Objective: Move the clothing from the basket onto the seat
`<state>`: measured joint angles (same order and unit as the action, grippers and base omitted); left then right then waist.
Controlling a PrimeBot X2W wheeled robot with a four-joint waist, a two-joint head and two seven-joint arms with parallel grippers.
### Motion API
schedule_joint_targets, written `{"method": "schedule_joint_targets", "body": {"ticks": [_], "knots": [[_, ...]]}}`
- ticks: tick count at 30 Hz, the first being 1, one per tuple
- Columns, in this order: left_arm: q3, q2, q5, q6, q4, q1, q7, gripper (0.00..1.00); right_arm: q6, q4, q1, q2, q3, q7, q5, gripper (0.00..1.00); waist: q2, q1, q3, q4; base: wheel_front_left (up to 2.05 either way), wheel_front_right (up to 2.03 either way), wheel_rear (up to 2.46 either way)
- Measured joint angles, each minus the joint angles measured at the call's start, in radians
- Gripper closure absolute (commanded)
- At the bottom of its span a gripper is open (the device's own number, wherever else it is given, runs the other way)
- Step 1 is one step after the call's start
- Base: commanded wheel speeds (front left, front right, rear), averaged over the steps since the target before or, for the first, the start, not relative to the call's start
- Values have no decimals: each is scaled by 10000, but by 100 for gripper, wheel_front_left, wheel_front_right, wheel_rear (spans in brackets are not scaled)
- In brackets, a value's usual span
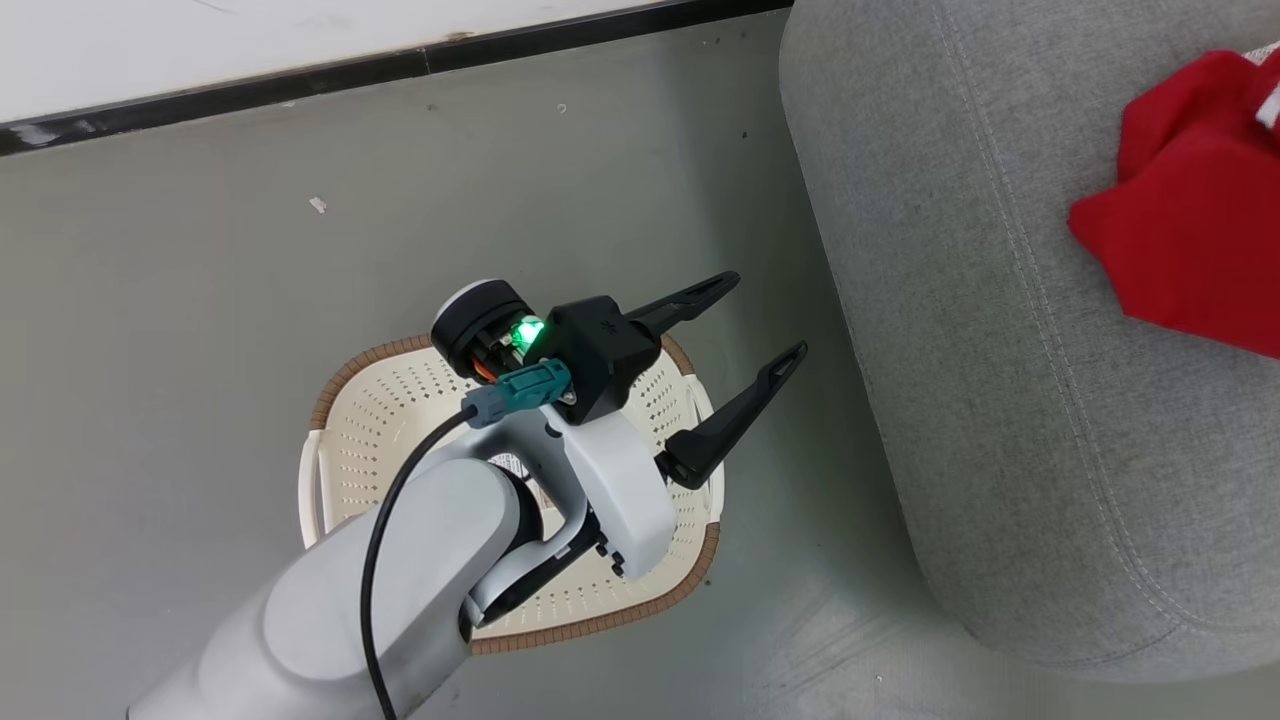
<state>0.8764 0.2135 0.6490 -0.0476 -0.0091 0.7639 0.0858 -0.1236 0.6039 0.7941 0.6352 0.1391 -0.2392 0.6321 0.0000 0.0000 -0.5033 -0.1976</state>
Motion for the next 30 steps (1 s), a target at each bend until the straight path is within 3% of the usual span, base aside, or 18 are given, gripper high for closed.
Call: {"method": "schedule_joint_targets", "body": {"ticks": [8, 18, 30], "knots": [[4, 6, 4, -94, 207, 39, -98, 0, -2, 144, -748, -280, 554, -84, 96, 0, 0, 0, 109, -94, 0, 0, 0], [-21, -23, 36, -196, 491, 38, -378, 0, 0, 48, -1335, -299, 343, -90, 194, 0, 0, 0, 463, -261, 0, 0, 0], [-345, 4, 293, -253, 828, -72, -936, 0, 0, -1597, -1351, -318, -522, -117, -61, 0, 1, 0, 1146, -446, 0, 0, 0]]}}
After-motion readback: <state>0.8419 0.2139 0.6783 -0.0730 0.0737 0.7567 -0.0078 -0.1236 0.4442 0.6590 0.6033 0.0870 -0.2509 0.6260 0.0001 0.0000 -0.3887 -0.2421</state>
